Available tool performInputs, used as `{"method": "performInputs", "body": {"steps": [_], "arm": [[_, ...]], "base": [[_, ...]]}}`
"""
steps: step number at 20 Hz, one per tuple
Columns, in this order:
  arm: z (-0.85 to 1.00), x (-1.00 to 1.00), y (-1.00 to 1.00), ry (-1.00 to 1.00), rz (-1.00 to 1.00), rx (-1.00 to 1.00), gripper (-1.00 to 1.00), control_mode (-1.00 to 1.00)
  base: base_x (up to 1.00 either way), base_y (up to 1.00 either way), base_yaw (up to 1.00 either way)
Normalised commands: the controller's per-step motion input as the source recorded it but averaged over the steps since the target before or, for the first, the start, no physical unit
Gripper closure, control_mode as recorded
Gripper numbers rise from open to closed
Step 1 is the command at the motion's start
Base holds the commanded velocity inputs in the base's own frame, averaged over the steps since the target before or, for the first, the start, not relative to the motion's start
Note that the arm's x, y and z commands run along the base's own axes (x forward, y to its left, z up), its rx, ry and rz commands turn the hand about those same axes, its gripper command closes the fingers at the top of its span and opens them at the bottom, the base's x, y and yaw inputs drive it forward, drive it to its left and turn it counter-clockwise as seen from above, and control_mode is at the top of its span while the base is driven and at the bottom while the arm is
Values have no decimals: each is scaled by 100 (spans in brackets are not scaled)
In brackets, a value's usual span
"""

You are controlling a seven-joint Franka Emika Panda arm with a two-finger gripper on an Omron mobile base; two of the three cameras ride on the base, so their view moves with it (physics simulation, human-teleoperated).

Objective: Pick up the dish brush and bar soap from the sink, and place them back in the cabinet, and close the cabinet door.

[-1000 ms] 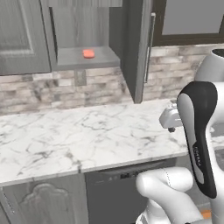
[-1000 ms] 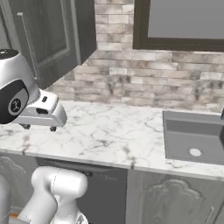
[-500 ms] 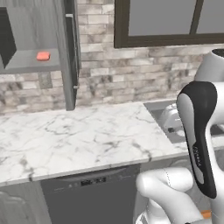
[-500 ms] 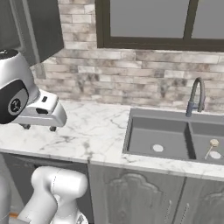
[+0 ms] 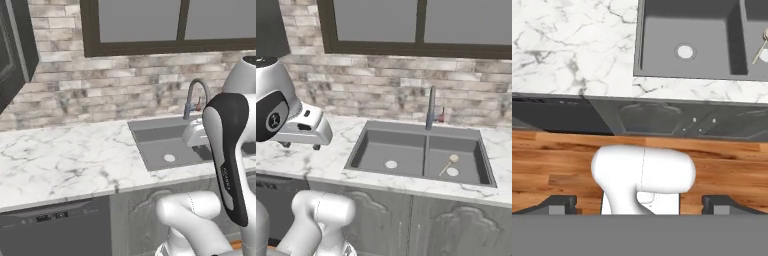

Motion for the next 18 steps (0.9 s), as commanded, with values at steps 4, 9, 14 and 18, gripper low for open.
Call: {"method": "performInputs", "body": {"steps": [4,9,14,18], "arm": [[0,0,0,0,0,0,-100,100],[0,0,0,0,0,0,-100,100],[0,0,0,0,0,0,-100,100],[0,0,0,0,0,0,-100,100]], "base": [[13,-77,2],[17,-80,0],[24,-76,0],[33,-69,0]]}}
